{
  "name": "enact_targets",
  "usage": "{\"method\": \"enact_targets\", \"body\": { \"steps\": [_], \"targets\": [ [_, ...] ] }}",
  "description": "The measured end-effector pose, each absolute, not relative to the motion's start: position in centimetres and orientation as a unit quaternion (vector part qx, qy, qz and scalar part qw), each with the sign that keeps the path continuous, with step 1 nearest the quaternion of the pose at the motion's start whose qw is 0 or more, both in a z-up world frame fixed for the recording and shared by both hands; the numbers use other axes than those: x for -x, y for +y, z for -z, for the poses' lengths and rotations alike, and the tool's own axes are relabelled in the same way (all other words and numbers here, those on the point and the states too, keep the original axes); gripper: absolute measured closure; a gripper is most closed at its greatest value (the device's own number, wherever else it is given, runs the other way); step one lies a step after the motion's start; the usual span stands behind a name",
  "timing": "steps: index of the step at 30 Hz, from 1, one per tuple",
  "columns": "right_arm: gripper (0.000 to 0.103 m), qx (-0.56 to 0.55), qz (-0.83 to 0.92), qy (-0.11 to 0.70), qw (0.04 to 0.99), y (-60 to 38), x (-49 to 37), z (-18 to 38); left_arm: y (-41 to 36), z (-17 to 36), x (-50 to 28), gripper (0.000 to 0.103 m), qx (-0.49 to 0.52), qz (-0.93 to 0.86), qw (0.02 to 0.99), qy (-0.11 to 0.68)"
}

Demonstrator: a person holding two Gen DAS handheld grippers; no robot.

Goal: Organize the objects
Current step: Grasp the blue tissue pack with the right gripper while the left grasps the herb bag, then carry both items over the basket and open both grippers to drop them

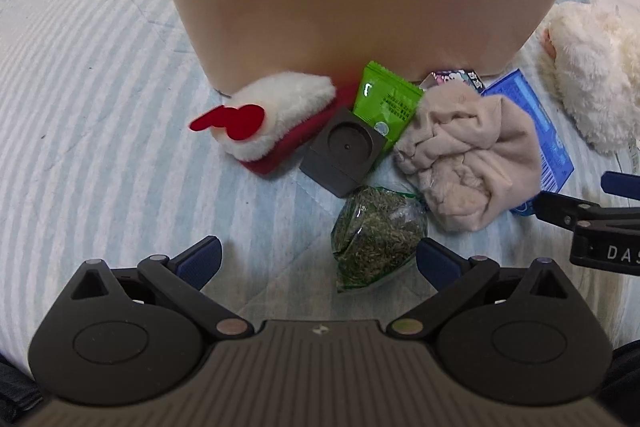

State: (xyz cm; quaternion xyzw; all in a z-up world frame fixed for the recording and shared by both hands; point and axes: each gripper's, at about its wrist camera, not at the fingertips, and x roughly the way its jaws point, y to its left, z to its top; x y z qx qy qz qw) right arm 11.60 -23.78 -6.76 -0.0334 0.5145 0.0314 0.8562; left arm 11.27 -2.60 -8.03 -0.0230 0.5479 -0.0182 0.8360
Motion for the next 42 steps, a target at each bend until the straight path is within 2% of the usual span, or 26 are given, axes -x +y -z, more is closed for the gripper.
{"method": "enact_targets", "body": {
  "steps": [4,6,7,10,12,13,14,18,23,26,33,42],
  "targets": [
    [0.007,0.041,-0.045,0.515,0.855,-23.2,-12.4,7.5,-3.2,9.0,-11.8,0.001,0.022,0.025,0.838,0.544],
    [0.008,0.054,-0.048,0.508,0.858,-22.6,-12.7,7.9,-3.3,9.3,-12.1,0.011,0.033,0.031,0.837,0.546],
    [0.01,0.06,-0.049,0.505,0.86,-22.4,-12.9,8.1,-3.4,9.5,-12.3,0.012,0.036,0.033,0.834,0.549],
    [0.027,0.066,-0.059,0.501,0.861,-21.9,-13.2,8.9,-3.5,9.6,-12.5,0.02,0.039,0.044,0.835,0.547],
    [0.035,0.067,-0.066,0.5,0.861,-21.6,-13.0,9.0,-3.4,9.5,-12.4,0.032,0.043,0.055,0.836,0.545],
    [0.036,0.072,-0.066,0.496,0.863,-21.5,-12.9,9.0,-3.3,9.5,-12.4,0.037,0.048,0.06,0.835,0.545],
    [0.037,0.075,-0.068,0.493,0.864,-21.3,-12.7,8.9,-3.2,9.4,-12.3,0.046,0.055,0.065,0.833,0.547],
    [0.039,0.05,-0.063,0.493,0.866,-21.6,-12.0,8.5,-3.1,9.0,-12.0,0.051,0.056,0.074,0.833,0.545],
    [0.04,0.022,-0.047,0.496,0.867,-22.3,-10.2,7.9,-2.6,8.5,-11.5,0.053,0.058,0.08,0.833,0.545],
    [0.04,0.008,-0.042,0.491,0.87,-22.8,-8.9,7.2,-2.3,8.0,-10.8,0.058,0.057,0.08,0.834,0.542],
    [0.04,-0.006,-0.034,0.461,0.887,-23.5,-7.1,4.5,-1.0,6.2,-9.1,0.058,0.052,0.084,0.845,0.526],
    [0.04,-0.011,-0.041,0.411,0.911,-23.4,-6.3,0.5,1.2,1.3,-7.8,0.059,0.063,0.085,0.875,0.473]
  ]
}}
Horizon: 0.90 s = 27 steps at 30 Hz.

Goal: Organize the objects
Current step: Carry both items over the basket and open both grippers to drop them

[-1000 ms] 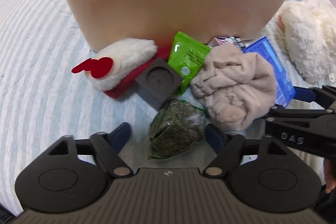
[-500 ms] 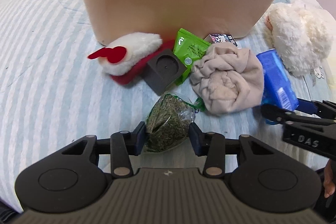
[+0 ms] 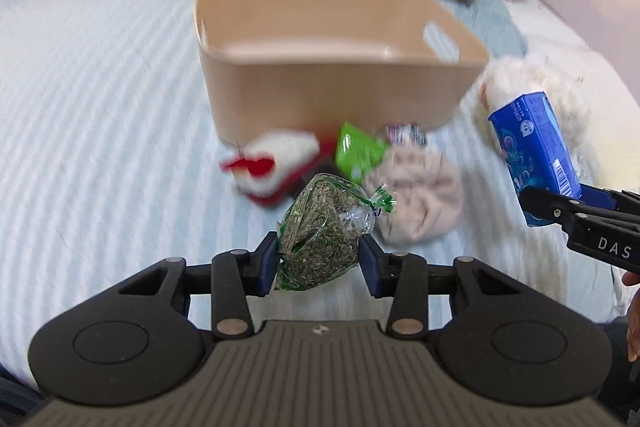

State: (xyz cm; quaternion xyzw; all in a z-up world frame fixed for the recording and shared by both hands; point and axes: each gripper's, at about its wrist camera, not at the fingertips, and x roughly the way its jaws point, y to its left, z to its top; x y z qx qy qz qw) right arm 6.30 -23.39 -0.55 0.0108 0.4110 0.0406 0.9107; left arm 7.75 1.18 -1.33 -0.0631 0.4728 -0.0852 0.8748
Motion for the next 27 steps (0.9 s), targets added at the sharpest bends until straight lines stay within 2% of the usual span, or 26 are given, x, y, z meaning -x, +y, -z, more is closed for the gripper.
{"method": "enact_targets", "body": {
  "steps": [16,21,27],
  "targets": [
    [0.04,-0.001,-0.072,0.335,0.939,-21.2,-13.9,-4.8,3.4,-6.3,-13.4,0.059,0.018,0.042,0.933,0.357],
    [0.04,0.008,-0.071,0.329,0.942,-20.2,-16.4,-5.1,2.1,-6.5,-16.8,0.059,-0.003,0.04,0.939,0.342],
    [0.04,0.008,-0.063,0.336,0.94,-19.4,-20.0,-4.2,0.7,-4.3,-21.5,0.059,-0.02,0.033,0.933,0.359]
  ]
}}
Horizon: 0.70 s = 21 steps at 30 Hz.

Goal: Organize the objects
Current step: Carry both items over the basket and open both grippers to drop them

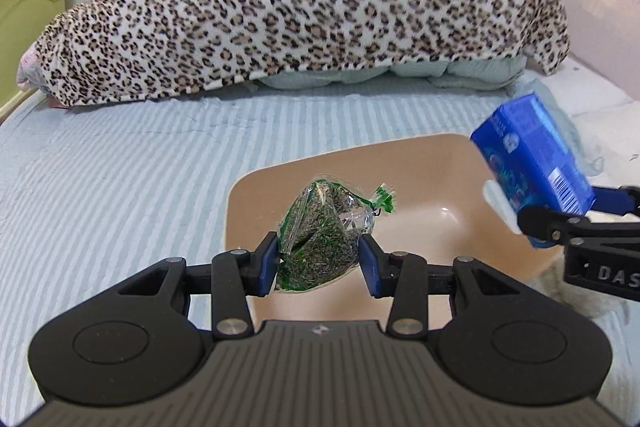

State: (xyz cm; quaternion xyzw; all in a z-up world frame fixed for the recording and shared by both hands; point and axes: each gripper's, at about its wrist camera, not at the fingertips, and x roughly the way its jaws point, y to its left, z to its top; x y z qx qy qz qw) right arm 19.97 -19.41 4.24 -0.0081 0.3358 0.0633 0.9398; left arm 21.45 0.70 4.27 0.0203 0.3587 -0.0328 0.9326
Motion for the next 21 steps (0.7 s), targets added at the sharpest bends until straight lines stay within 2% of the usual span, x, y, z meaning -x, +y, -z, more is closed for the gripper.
{"method": "enact_targets", "body": {
  "steps": [10,14,15,16,17,18,21],
  "targets": [
    [0.04,0.017,-0.053,0.38,0.923,-17.7,-24.5,-0.4,-0.6,2.1,-26.2,0.058,-0.042,0.034,0.897,0.438],
    [0.039,0.009,-0.055,0.398,0.916,-17.9,-24.2,0.7,-0.3,2.5,-25.8,0.056,-0.035,0.046,0.893,0.447],
    [0.033,0.005,-0.056,0.395,0.917,-18.1,-23.9,0.6,-0.2,2.3,-25.5,0.054,-0.038,0.048,0.895,0.442],
    [0.031,0.002,-0.055,0.39,0.919,-18.3,-23.5,0.2,-0.2,1.8,-25.1,0.049,-0.044,0.049,0.898,0.436],
    [0.025,0.003,-0.058,0.384,0.921,-18.5,-23.0,-0.2,-0.2,1.3,-24.6,0.034,-0.05,0.045,0.901,0.429],
    [0.017,0.007,-0.061,0.381,0.923,-18.6,-22.6,-0.6,-0.2,0.8,-24.0,0.024,-0.056,0.038,0.905,0.421],
    [0.003,0.019,-0.058,0.364,0.929,-19.0,-20.9,-1.8,0.3,-0.9,-22.6,0.018,-0.067,0.034,0.914,0.399]
  ]
}}
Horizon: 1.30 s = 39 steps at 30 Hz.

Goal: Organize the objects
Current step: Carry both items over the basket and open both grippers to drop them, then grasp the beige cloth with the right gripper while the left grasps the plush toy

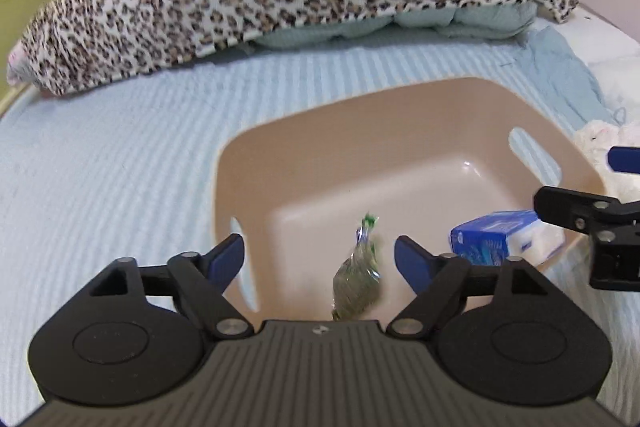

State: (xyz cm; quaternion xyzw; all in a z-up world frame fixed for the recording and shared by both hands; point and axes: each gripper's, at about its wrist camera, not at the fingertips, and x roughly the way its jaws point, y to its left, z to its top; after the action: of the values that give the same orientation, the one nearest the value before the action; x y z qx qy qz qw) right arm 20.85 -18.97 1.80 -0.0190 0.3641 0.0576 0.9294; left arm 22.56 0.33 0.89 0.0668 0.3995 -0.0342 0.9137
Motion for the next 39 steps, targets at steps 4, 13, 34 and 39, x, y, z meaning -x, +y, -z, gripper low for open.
{"method": "enact_targets", "body": {
  "steps": [4,13,34,39],
  "targets": [
    [0.0,0.013,-0.055,0.363,0.93,-19.7,-18.7,-2.7,1.3,-2.3,-20.3,0.014,-0.071,0.05,0.913,0.398],
    [0.0,0.016,-0.057,0.399,0.915,-20.3,-14.6,-0.9,3.4,-1.0,-15.6,0.012,-0.094,0.072,0.899,0.423],
    [0.0,-0.017,-0.098,0.474,0.875,-19.0,-12.5,7.1,4.5,6.4,-16.4,0.012,-0.088,0.107,0.866,0.481],
    [0.0,-0.013,-0.108,0.487,0.867,-18.4,-13.1,8.2,4.0,7.0,-17.4,0.012,-0.077,0.136,0.864,0.478]
  ]
}}
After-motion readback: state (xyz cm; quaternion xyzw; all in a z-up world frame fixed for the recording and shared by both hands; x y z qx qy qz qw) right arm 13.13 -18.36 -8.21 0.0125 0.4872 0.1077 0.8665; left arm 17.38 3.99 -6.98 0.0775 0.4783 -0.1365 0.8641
